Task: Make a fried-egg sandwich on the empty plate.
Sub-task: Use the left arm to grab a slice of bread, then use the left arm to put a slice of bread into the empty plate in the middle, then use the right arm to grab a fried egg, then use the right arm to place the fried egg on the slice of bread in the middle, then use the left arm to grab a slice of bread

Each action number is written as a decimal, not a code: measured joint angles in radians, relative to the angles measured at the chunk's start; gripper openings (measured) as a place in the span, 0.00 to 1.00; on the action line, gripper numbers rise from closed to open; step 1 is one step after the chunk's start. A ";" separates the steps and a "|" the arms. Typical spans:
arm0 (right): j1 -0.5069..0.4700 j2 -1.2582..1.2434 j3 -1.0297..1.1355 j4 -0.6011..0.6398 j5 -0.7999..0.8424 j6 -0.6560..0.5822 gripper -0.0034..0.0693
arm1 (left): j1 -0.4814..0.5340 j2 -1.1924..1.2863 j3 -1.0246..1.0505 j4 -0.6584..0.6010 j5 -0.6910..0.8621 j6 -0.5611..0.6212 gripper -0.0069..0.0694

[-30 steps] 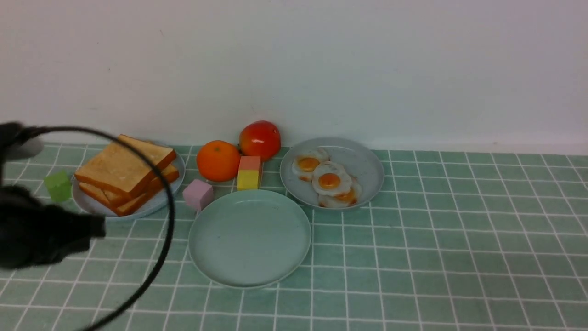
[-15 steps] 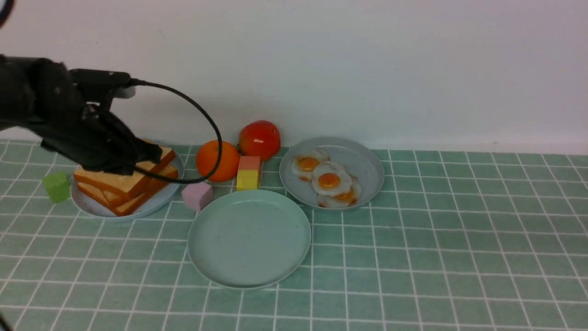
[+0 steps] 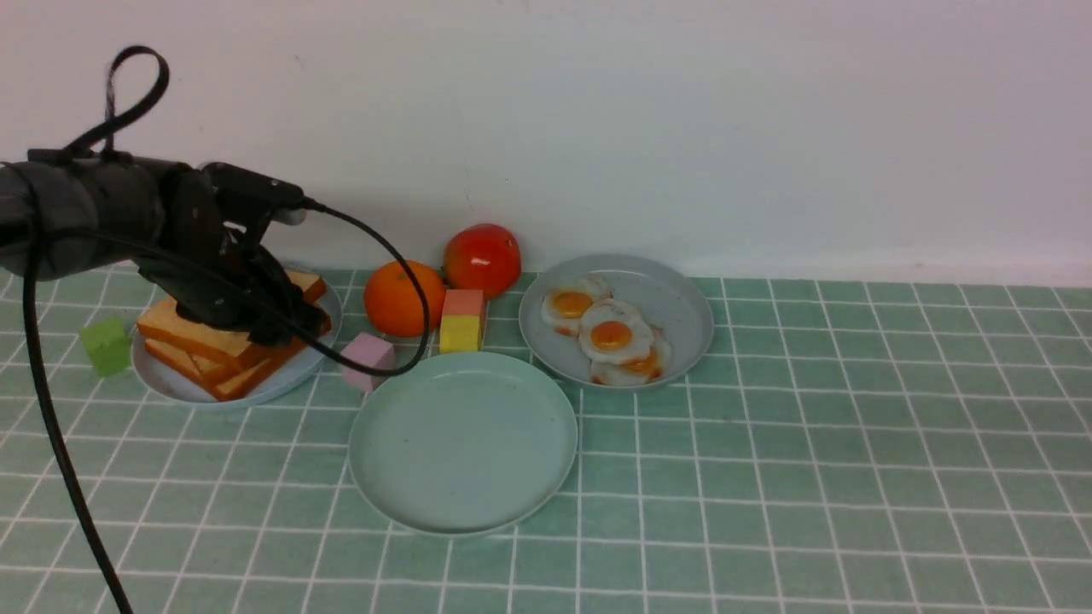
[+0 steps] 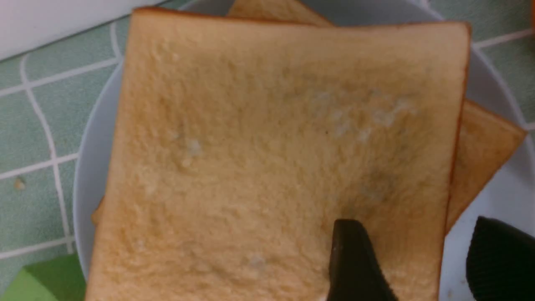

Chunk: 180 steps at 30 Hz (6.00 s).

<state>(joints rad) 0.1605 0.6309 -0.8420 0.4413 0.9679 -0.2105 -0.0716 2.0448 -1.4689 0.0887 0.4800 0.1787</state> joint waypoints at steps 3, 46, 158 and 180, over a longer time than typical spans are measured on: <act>0.000 0.000 -0.001 0.015 0.000 0.000 0.04 | 0.000 0.005 -0.006 0.004 0.001 0.000 0.53; 0.000 0.000 -0.001 0.031 0.056 -0.007 0.19 | -0.544 -0.147 0.232 0.185 0.054 -0.011 0.33; 0.350 1.562 -0.917 0.412 -0.297 -0.333 0.17 | -0.551 -1.546 0.997 0.143 -0.093 -0.601 0.10; 0.271 1.478 -0.912 0.312 -0.069 -0.210 0.61 | -0.551 -1.512 0.993 0.120 -0.067 -0.664 0.11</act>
<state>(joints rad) 0.4318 2.1088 -1.7540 0.7529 0.8989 -0.4201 -0.6225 0.5333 -0.4760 0.2084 0.4127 -0.4852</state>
